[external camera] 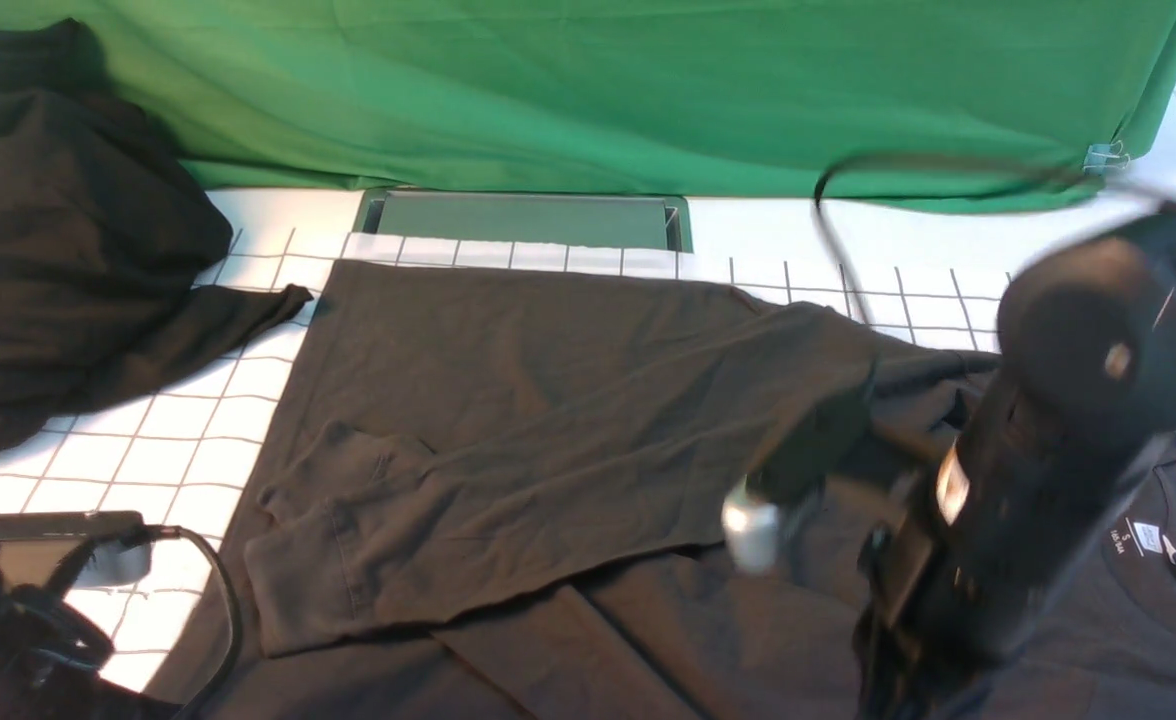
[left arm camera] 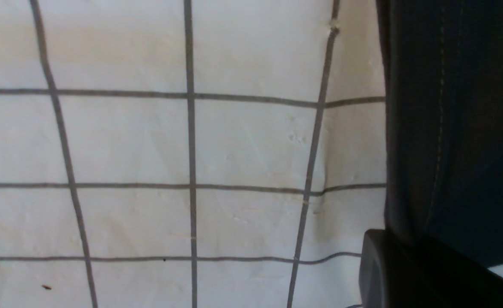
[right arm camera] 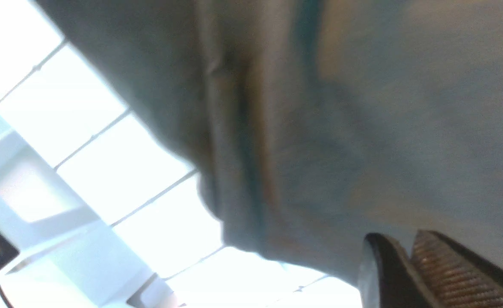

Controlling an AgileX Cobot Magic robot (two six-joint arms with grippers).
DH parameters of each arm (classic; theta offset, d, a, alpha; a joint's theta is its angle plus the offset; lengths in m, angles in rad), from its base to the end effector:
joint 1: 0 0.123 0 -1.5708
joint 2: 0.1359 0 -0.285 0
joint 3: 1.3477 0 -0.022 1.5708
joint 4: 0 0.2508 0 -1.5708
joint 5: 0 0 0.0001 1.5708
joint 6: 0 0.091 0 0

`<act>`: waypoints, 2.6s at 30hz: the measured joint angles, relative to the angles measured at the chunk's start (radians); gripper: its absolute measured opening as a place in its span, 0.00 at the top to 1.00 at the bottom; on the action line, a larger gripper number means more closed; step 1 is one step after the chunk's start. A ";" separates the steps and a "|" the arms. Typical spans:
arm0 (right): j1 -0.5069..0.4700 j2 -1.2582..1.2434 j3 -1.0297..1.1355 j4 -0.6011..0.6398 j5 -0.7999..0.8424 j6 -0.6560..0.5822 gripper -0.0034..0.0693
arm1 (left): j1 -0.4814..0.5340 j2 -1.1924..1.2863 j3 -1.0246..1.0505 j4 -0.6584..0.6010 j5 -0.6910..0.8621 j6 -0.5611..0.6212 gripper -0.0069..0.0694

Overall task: Fold a long-sleeved shirt over a white checkered tablecloth.
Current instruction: 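Grasp the near edge of the shirt at its hem and shoulder corners, then fold the black garment in half by bringing its near edge over to the far edge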

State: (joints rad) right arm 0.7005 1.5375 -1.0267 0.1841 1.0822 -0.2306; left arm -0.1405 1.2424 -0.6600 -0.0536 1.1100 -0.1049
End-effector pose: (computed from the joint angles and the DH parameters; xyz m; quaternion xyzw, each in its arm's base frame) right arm 0.1994 0.1874 0.2339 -0.4106 0.9075 0.0878 0.0123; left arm 0.1711 -0.0286 0.2121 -0.0055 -0.9996 0.0215 0.0200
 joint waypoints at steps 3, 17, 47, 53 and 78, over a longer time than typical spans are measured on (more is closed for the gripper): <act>0.055 0.000 0.086 0.004 -0.066 0.019 0.71 | 0.000 -0.012 0.000 0.006 0.012 0.000 0.90; 0.275 0.016 0.324 -0.008 -0.358 0.134 0.30 | 0.000 -0.012 0.000 0.044 0.017 -0.026 0.90; -0.286 -0.089 -0.172 -0.221 -0.131 0.013 0.91 | 0.000 0.383 -0.836 0.023 0.050 -0.074 0.90; -0.391 0.161 -0.393 -0.217 -0.169 -0.020 0.91 | 0.004 0.641 -1.105 0.020 0.046 -0.074 0.90; -0.435 0.656 -0.812 -0.240 -0.279 -0.020 0.53 | 0.053 1.067 -1.520 0.151 -0.062 -0.123 0.61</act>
State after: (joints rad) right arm 0.2654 2.1938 -1.8388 -0.0562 0.8035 -0.2503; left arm -0.0874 2.3098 -2.1800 0.0975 1.0484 -0.2282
